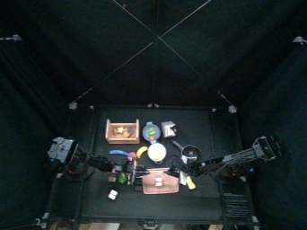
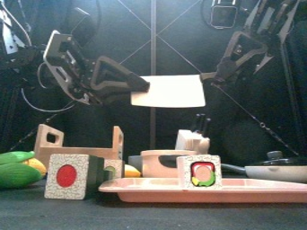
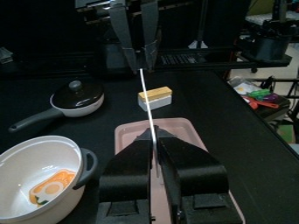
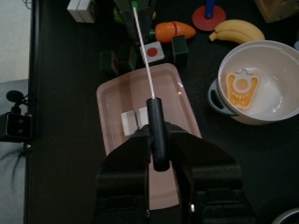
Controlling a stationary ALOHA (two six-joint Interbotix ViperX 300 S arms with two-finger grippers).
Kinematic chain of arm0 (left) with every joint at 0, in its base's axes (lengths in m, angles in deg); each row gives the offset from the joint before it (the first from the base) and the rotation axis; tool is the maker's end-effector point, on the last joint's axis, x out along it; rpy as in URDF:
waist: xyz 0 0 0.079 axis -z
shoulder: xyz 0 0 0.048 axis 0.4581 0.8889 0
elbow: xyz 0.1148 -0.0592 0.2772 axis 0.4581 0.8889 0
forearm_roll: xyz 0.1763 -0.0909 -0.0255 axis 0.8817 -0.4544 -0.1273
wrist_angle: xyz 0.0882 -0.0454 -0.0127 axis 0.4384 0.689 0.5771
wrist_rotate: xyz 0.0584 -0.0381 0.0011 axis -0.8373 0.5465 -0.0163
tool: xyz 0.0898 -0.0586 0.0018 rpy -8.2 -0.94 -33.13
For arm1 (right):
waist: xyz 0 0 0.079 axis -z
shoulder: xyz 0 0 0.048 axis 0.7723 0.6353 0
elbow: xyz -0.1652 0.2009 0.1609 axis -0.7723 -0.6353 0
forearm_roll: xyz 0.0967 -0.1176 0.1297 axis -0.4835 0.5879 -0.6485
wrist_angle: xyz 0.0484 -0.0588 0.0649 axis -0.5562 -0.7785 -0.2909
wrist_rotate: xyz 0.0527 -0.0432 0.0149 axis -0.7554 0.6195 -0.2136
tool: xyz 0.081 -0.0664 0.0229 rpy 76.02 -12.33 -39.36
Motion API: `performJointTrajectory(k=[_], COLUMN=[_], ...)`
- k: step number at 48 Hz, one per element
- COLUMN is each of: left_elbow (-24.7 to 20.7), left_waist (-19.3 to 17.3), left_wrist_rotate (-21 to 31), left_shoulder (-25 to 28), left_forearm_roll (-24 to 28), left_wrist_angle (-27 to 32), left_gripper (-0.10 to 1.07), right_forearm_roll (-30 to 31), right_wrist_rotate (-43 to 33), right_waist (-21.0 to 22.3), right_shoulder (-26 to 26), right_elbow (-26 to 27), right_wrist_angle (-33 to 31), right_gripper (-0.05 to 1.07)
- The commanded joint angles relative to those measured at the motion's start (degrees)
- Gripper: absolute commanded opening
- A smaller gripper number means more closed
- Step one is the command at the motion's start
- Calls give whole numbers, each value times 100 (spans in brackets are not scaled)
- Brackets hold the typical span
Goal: Cut sushi piece
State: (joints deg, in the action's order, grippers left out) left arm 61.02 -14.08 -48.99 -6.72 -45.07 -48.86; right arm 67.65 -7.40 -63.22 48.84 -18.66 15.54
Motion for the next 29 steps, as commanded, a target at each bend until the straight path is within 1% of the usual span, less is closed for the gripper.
performJointTrajectory(k=[1,7,17,29], left_elbow=[-105,-132,-229,-387], left_waist=[79,176,343,501], left_wrist_rotate=[-9,-9,-9,-9], left_shoulder=[-18,79,334,606], left_forearm_roll=[18,18,-44,-299], left_wrist_angle=[-9,-9,9,211], left_gripper=[45,45,45,45], right_forearm_roll=[-18,-158,-272,-316], right_wrist_rotate=[-35,-18,-26,-35], right_waist=[26,-158,-422,-448], right_shoulder=[-70,9,334,633], right_elbow=[35,0,-26,9], right_wrist_angle=[9,44,35,9], right_gripper=[44,44,43,43])
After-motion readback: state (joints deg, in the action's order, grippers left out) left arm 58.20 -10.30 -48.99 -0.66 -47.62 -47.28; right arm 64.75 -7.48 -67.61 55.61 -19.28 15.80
